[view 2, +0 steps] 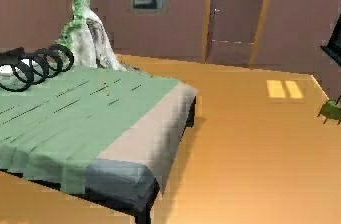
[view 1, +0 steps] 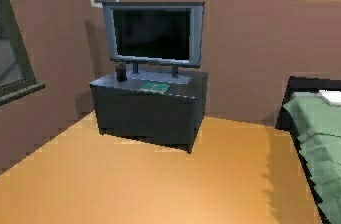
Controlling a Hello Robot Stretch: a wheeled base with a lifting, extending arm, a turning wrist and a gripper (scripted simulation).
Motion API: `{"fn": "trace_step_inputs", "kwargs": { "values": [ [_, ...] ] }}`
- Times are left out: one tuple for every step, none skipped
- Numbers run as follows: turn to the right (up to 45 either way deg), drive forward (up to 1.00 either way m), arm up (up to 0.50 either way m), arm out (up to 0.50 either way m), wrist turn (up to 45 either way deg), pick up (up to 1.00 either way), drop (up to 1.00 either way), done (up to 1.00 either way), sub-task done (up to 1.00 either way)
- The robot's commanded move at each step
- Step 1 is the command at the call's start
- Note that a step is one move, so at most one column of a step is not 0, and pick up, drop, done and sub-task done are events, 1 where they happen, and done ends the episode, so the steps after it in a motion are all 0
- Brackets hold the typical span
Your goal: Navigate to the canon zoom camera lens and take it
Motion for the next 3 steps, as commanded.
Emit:
{"fn": "trace_step_inputs", "kwargs": {
  "values": [
    [0.0,1.00,0.00,0.00,0.0,0.00,0.00,0.00,0.00],
    [0.0,0.25,0.00,0.00,0.0,0.00,0.00,0.00,0.00],
    [-45.0,0.00,0.00,0.00,0.0,0.00,0.00,0.00,0.00]
  ]
}}
